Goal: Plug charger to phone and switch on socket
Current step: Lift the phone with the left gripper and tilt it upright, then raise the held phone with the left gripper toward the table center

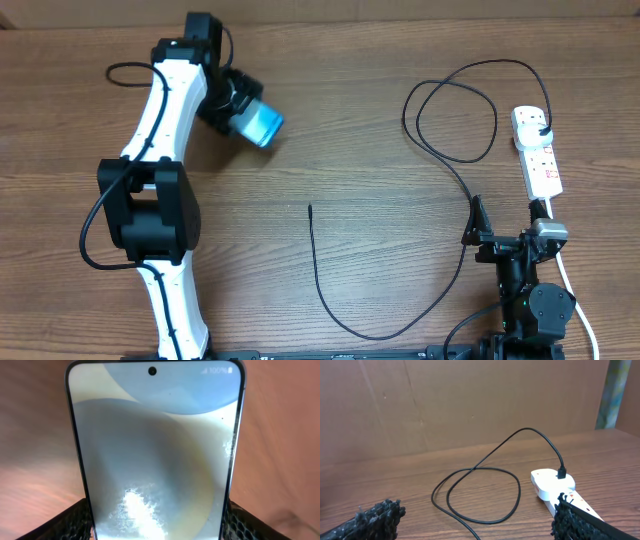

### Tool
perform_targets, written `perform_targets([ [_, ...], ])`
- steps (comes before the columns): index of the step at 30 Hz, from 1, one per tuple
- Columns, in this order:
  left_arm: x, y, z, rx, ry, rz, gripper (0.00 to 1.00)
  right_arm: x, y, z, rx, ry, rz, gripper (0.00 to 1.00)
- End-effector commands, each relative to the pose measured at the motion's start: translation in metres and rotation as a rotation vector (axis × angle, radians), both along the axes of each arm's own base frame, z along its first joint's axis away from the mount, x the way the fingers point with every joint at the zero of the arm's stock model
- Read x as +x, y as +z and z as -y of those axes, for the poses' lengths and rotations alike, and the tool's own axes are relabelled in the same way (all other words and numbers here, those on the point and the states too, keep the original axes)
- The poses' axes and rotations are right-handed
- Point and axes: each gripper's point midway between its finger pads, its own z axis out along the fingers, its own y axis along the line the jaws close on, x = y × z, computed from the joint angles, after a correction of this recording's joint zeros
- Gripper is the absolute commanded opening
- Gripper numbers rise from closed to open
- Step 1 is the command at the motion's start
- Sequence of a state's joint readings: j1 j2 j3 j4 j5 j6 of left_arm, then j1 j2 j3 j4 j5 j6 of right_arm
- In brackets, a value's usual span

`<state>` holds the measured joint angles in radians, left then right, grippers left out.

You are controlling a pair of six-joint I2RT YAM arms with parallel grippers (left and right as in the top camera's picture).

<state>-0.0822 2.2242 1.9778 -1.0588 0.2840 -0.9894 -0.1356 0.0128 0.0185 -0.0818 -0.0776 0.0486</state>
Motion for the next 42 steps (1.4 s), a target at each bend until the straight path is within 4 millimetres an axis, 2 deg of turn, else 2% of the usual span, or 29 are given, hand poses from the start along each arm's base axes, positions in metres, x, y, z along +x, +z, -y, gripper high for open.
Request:
perform_targets([
  [1,0.004,0.030,0.061,-0.247,-0.138,0.064,0.04,0.000,-0.002,0.000,0.000,-0.001,0.003,1.00],
  [5,-0.007,0.046,0.103,-0.410,-0.184,0.036,0.04,0.000,-0.002,0.000,0.000,-0.001,0.003,1.00],
  [10,-0.027,0.065,0.142,-0.576,-0.241,-0.024,0.04,0.000,-0.002,0.000,0.000,-0.001,0.003,1.00],
  [15,-0.044,0.089,0.165,-0.744,-0.313,-0.068,0.04,0.000,-0.002,0.000,0.000,-0.001,0.003,1.00],
  [25,-0.071,0.113,0.173,-0.923,-0.285,-0.242,0.04,0.000,-0.002,0.000,0.000,-0.001,0.003,1.00],
  [42,-0.073,0.120,0.175,-0.965,-0.296,-0.253,0.04,0.000,-0.002,0.000,0.000,-0.001,0.003,1.00],
])
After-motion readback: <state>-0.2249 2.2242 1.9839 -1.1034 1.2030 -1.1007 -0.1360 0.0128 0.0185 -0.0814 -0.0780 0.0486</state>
